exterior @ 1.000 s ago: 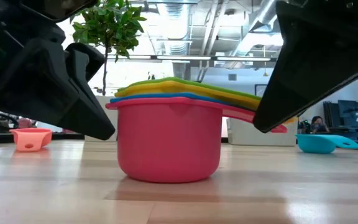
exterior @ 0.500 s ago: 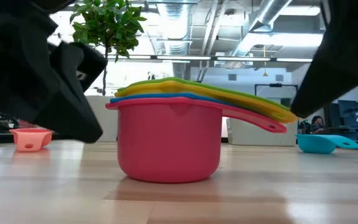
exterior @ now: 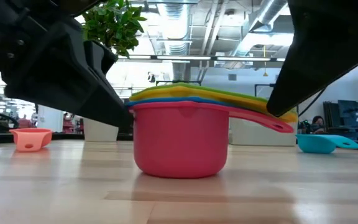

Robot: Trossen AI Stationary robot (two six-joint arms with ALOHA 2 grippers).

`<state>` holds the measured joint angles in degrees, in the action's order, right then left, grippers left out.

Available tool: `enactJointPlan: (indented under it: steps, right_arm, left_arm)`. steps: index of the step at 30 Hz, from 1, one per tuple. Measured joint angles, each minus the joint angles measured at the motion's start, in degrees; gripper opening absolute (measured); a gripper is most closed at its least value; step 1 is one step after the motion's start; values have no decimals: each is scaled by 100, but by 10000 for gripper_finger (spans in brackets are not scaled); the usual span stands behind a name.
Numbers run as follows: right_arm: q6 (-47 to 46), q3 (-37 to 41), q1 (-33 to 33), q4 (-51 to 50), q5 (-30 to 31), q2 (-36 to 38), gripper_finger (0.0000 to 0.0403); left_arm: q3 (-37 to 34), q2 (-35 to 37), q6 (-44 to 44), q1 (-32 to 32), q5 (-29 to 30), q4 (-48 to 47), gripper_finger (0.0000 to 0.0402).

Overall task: Nest measuring cups in basket
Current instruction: Move the stacked measuring cups towards the center of the table, then stack the light blue measuring cup on top of the green measuring cup

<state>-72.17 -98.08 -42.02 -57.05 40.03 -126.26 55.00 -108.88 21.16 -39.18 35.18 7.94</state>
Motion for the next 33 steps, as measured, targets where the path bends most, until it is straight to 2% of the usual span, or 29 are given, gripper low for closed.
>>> enactJointPlan:
  steps: [10, 19, 26, 33]
  right_arm:
    - [-779, 0, -154, -916, 375, 0, 9]
    - [-736, 0, -187, -705, 385, 0, 11]
    - [-882, 0, -349, -637, 654, 0, 5]
    - [-705, 1, -242, -674, 673, 22, 6]
  left_arm:
    - [0, 0, 500, 17, 601, -438, 0]
    - [0, 0, 513, 17, 625, -526, 0]
    - [0, 309, 907, 15, 884, -1499, 0]
    - [0, 746, 1315, -101, 1334, -2204, 0]
